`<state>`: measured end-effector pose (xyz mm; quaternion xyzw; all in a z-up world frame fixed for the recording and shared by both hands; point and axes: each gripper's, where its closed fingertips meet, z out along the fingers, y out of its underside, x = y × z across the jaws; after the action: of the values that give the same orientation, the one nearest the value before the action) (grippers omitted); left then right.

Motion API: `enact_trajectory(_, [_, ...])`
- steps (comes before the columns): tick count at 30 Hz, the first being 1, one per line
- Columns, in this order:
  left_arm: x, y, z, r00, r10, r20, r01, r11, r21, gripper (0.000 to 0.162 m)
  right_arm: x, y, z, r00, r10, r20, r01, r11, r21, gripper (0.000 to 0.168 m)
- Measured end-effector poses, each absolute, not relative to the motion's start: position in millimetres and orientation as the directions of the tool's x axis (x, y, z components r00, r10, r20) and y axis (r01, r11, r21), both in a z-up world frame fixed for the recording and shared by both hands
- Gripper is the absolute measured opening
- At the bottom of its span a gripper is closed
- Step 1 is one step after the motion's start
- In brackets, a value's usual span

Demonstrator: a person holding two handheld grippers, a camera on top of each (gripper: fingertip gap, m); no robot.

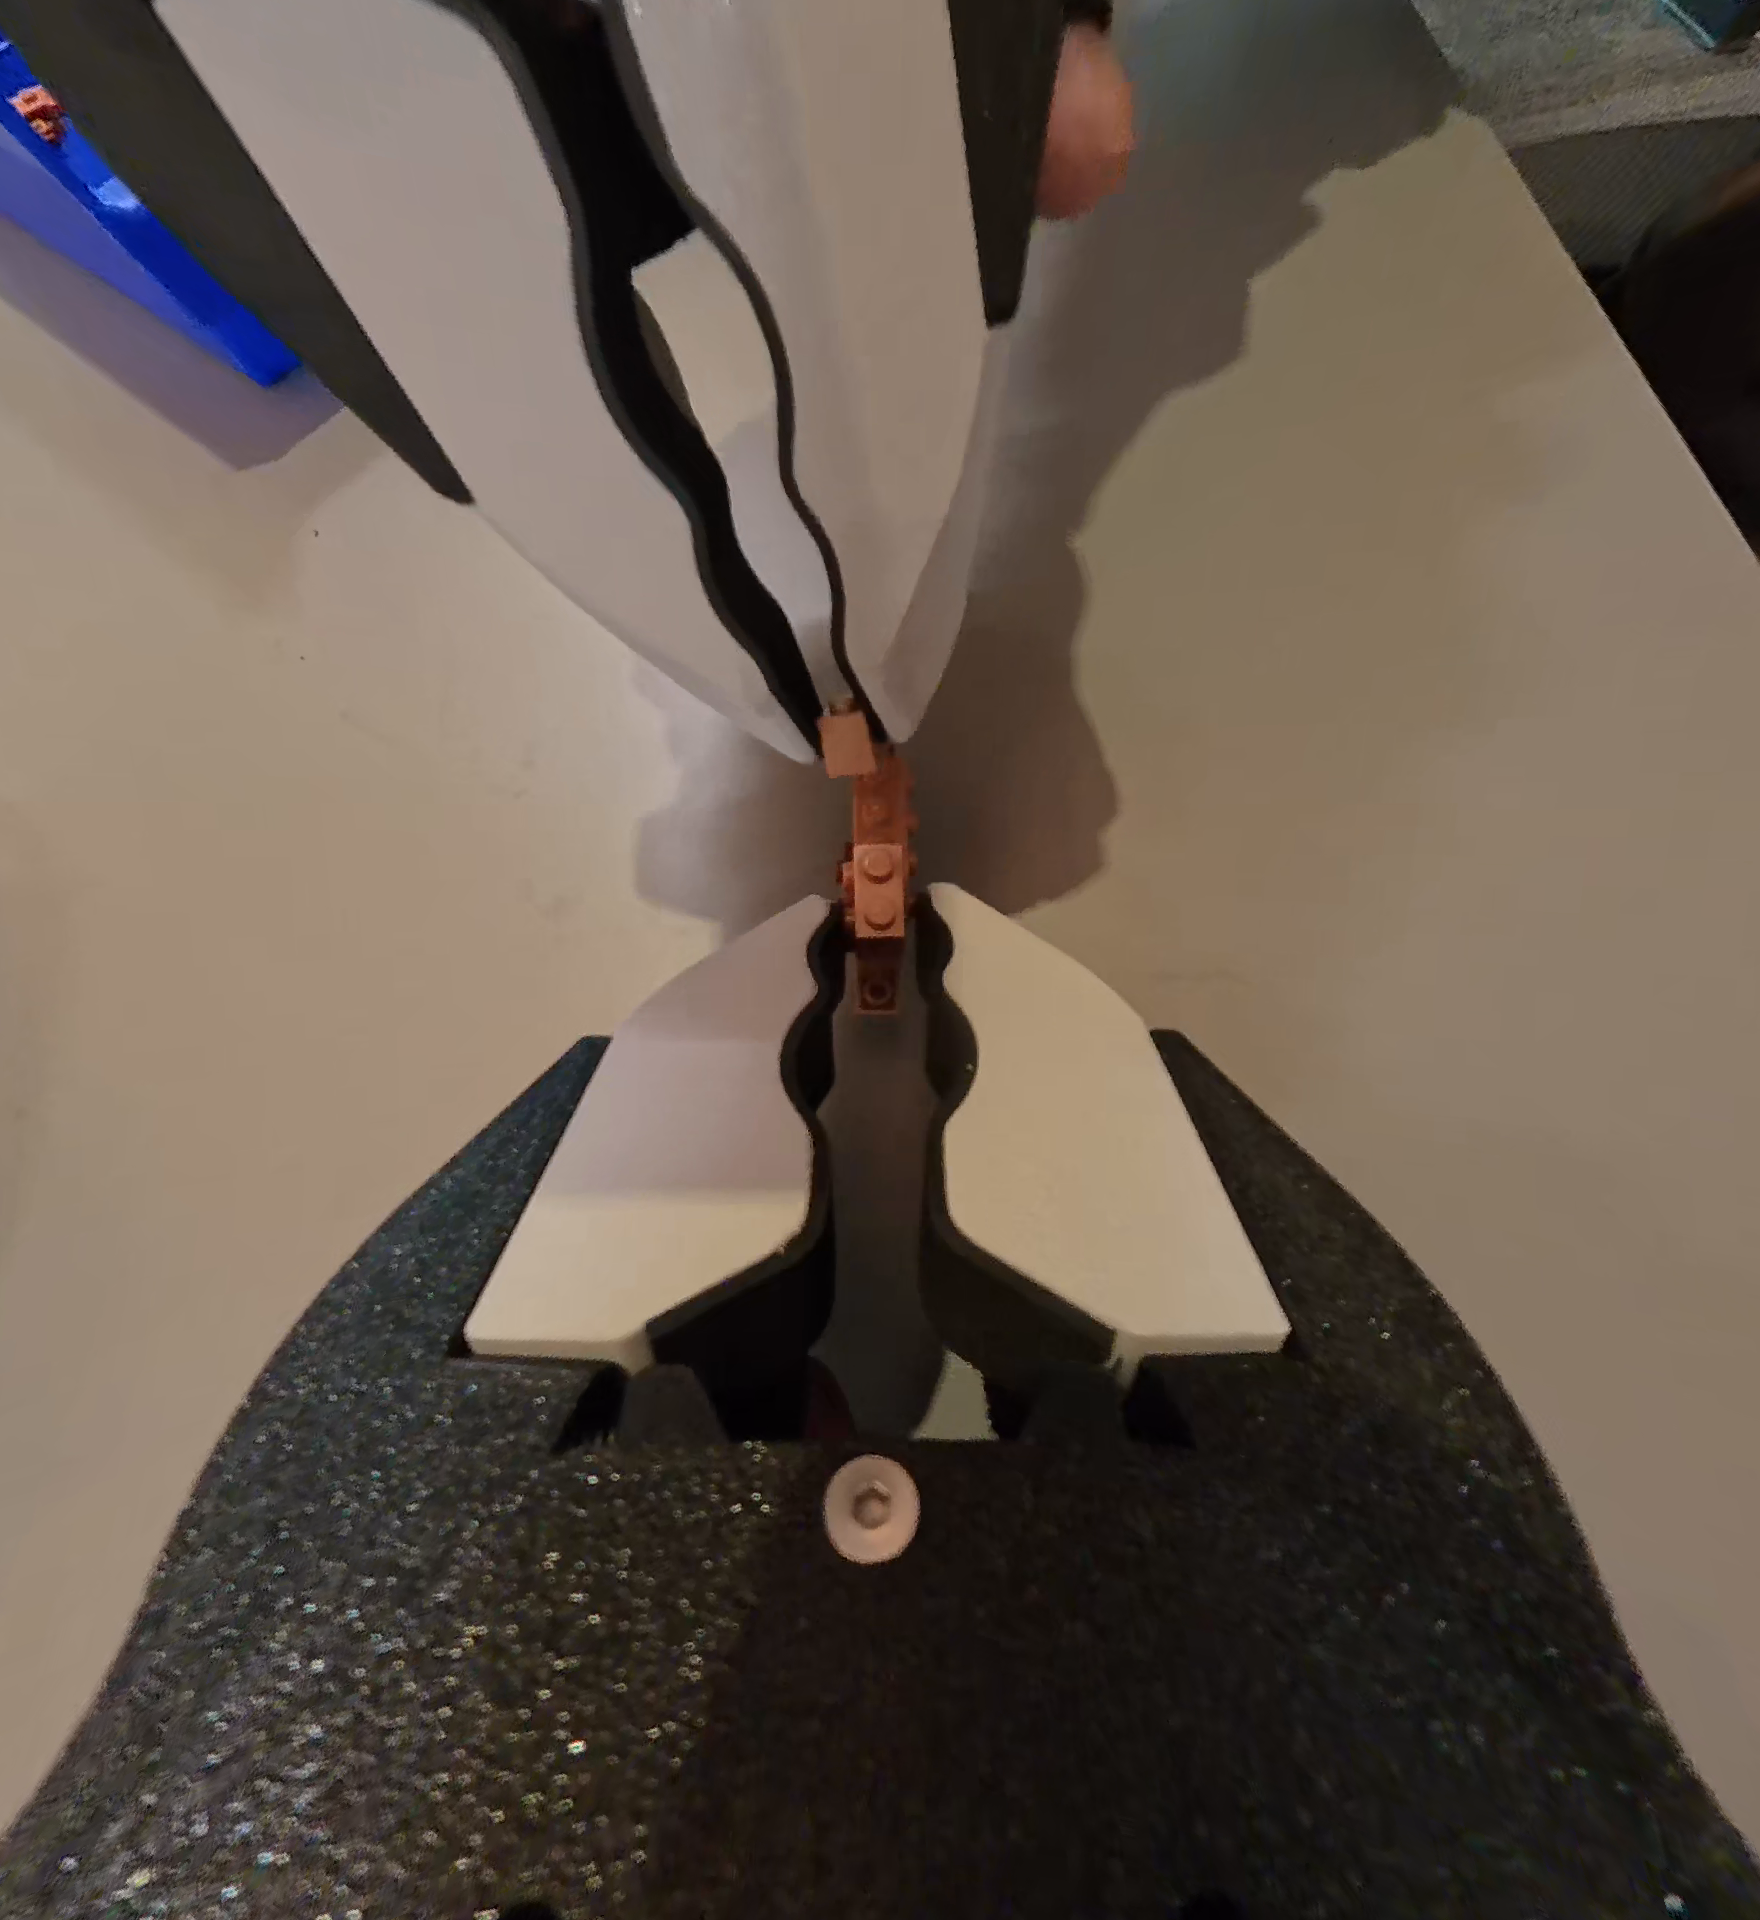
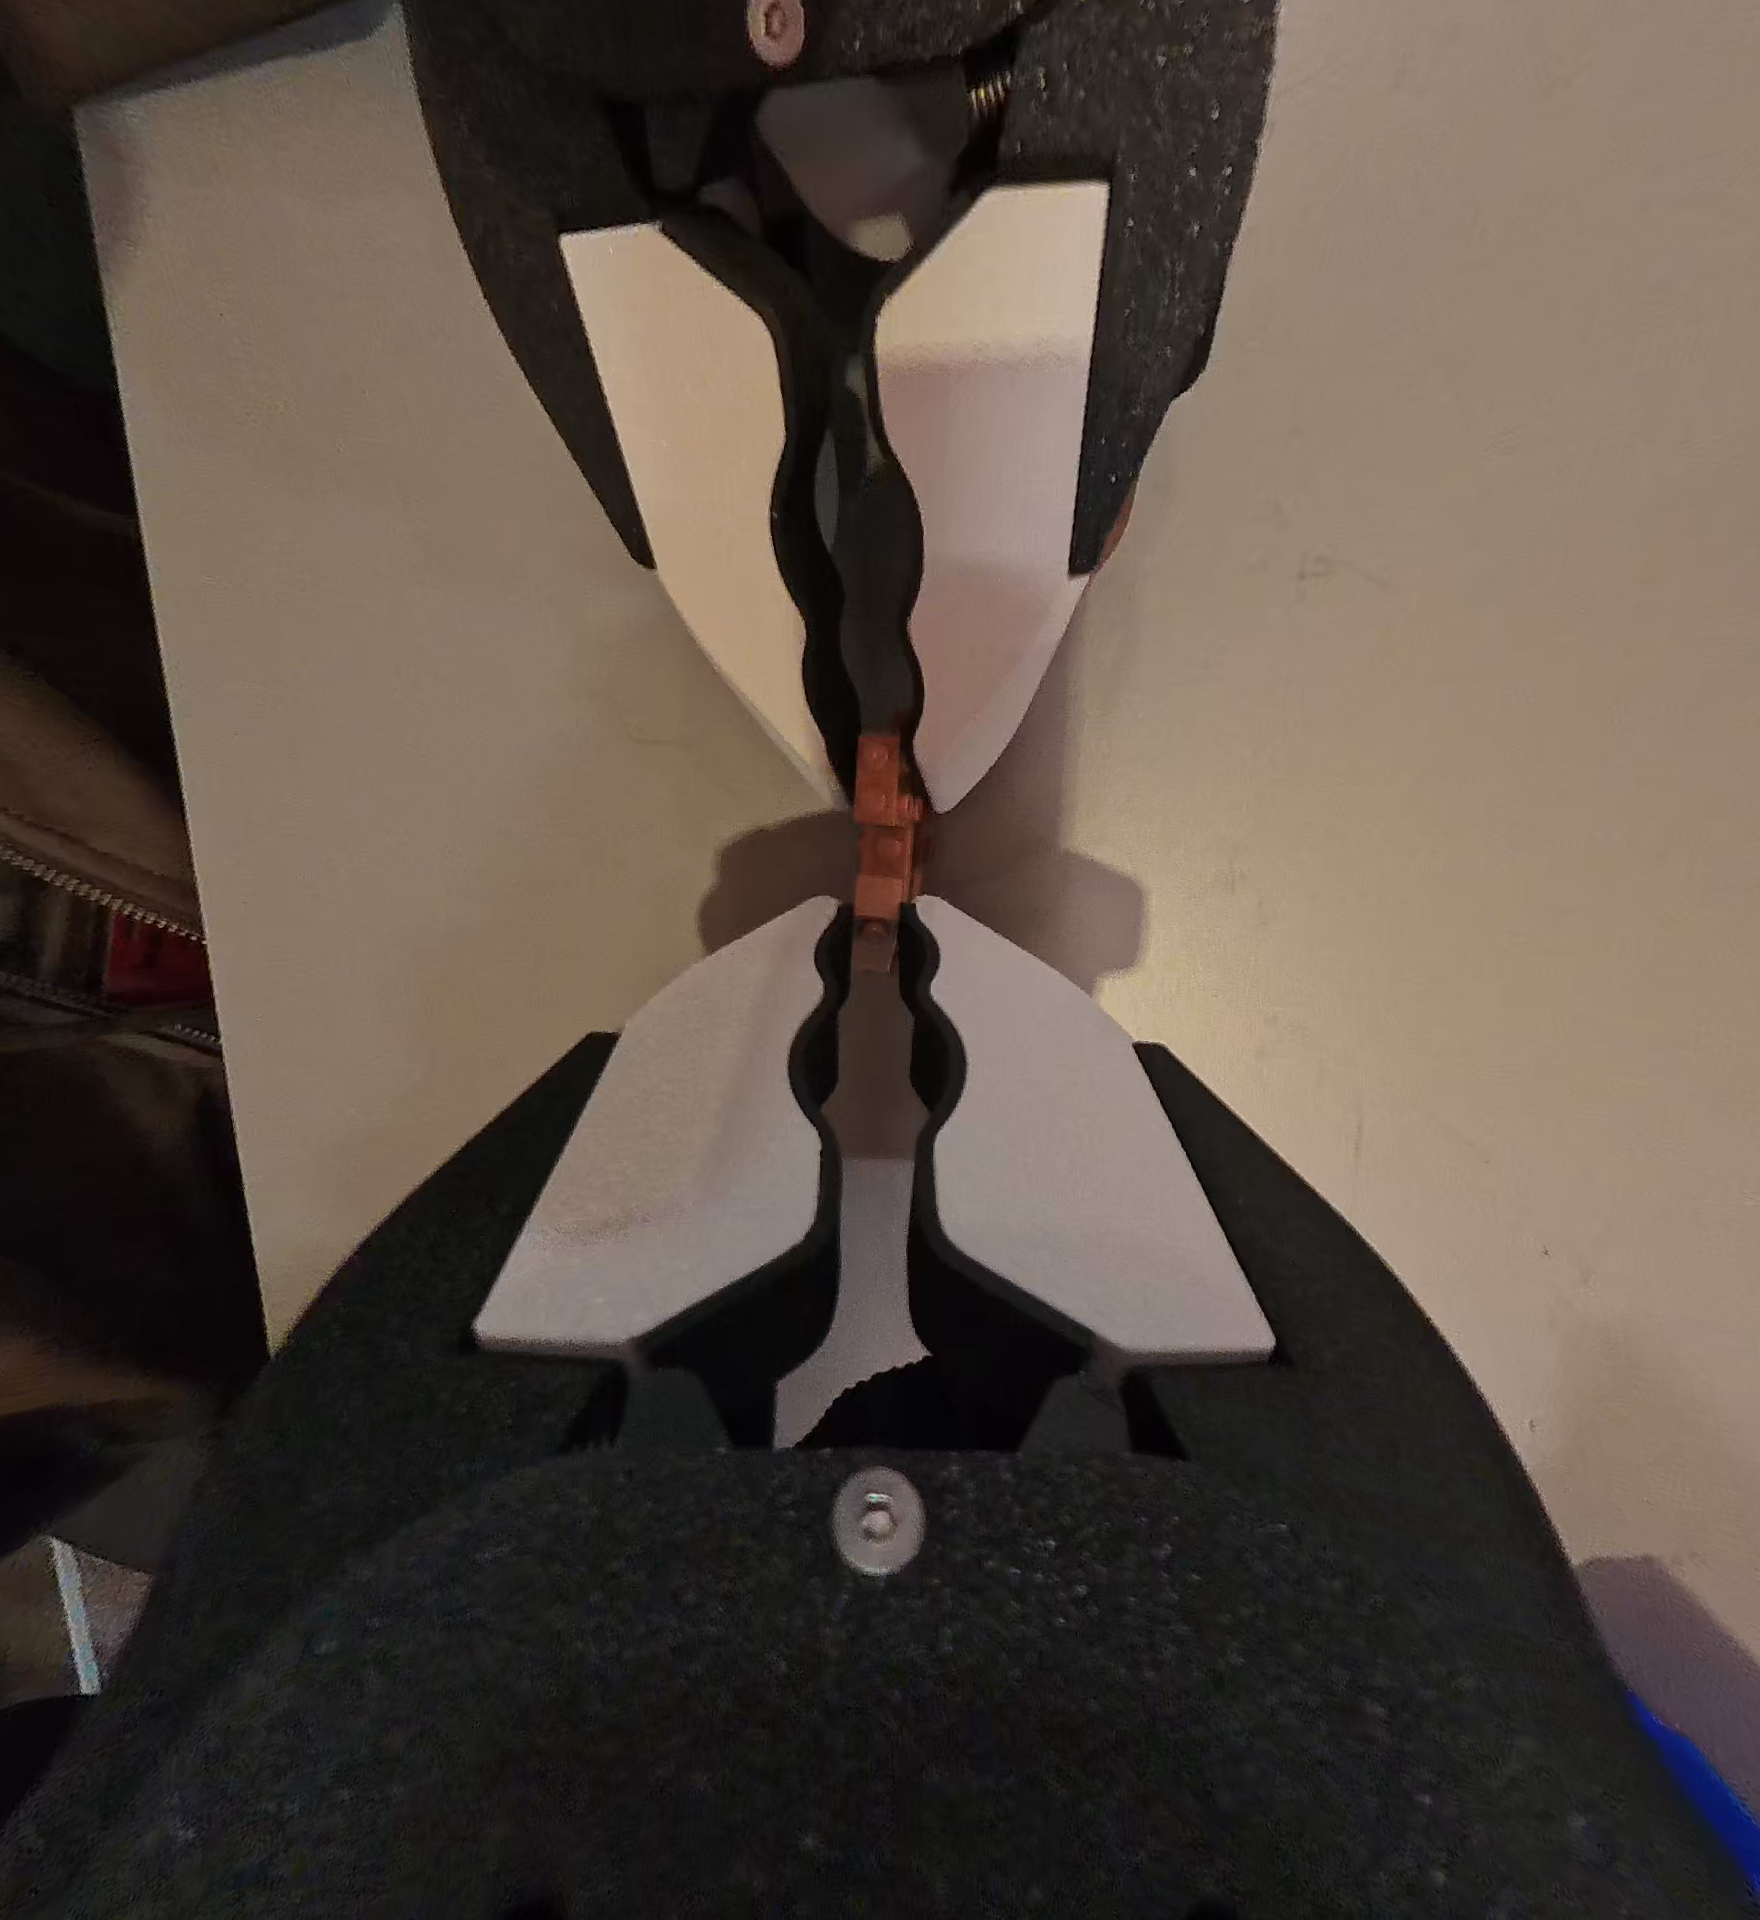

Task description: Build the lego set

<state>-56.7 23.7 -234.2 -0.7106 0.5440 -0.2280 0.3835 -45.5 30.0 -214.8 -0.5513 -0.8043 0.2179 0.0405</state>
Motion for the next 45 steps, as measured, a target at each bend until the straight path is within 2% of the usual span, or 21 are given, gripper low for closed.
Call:
enact_trajectory(33, [-55.8, 28.2, -225.4, 0.337, -0.939, -0.071, -0.541, -0.131, -0.831, 0.013, -57.9, 28.5, -217.0, -0.354, 0.923, -0.151, 0.844, 0.246, -0.476, 0.009])
enact_trajectory(45, [-55.3, 28.1, -222.4, 0.339, -0.940, -0.050, -0.518, -0.142, -0.843, 0.013, -59.3, 29.6, -215.4, -0.355, 0.925, -0.136, 0.834, 0.248, -0.493, 0.017])
